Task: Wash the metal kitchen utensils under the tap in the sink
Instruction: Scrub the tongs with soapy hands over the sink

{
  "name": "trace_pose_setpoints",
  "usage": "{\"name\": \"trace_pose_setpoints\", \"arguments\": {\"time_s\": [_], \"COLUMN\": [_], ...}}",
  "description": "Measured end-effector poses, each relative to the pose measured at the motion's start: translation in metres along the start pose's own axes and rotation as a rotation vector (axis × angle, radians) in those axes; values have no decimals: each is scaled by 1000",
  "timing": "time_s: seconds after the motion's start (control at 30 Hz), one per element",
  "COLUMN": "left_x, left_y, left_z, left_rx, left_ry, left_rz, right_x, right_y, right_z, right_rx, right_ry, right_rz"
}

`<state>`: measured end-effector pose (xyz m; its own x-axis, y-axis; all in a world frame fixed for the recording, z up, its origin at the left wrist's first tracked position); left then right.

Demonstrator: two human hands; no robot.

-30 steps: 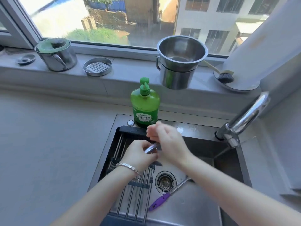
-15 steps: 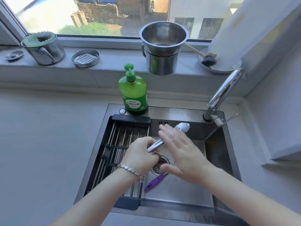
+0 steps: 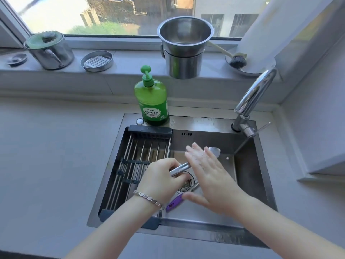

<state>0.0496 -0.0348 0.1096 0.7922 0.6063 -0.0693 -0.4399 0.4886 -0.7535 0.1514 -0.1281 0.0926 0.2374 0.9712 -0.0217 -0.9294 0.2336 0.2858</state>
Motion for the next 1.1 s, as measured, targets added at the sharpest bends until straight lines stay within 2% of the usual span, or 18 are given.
{"name": "trace_pose_setpoints", "arguments": {"time_s": [0.07, 0.17, 0.3, 0.43, 0.53, 0.73, 0.83, 0.87, 1.0, 1.03, 1.1], "left_x": [-1, -2, 0, -6, -7, -7, -5, -5, -7, -7, -7], "left_y": [0, 1, 2, 4, 3, 1, 0, 0, 0, 1, 2], "left_z": [1, 1, -4, -7, -9, -8, -8, -8, -7, -7, -6], "left_rx": [0, -85, -266, -648, -900, -909, -893, -898, -906, -907, -923], "left_ry": [6, 50, 144, 206, 275, 240, 273, 274, 234, 236, 259], "left_rz": [-9, 17, 57, 203, 198, 193, 208, 215, 252, 257, 282], "right_x": [0, 3, -7, -9, -3, -9, -1, 0, -10, -7, -2], "right_y": [-4, -20, 26, 38, 21, 34, 13, 14, 35, 29, 11], "right_z": [-1, 10, 1, -2, 9, 1, 12, 14, 1, 4, 13], "right_rx": [-10, 138, 147, 92, 215, 244, 357, 357, 270, 273, 303], "right_ry": [-23, -84, -67, -49, -59, -21, -62, -73, -18, -26, -69], "right_rz": [11, -126, 53, 134, -31, 117, -68, -71, 123, 115, -51]}}
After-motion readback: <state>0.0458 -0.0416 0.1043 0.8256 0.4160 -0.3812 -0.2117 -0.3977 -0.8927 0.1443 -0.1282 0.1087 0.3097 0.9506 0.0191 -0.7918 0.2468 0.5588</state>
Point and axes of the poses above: each hand's wrist, its own x-axis towards the middle knuckle, its own z-axis out of the back of the hand, y = z × x, the point moved 3 cm from there along x, towards the middle knuckle, and after that the axes turned 8 degrees about -z, right-handed, at the moved point
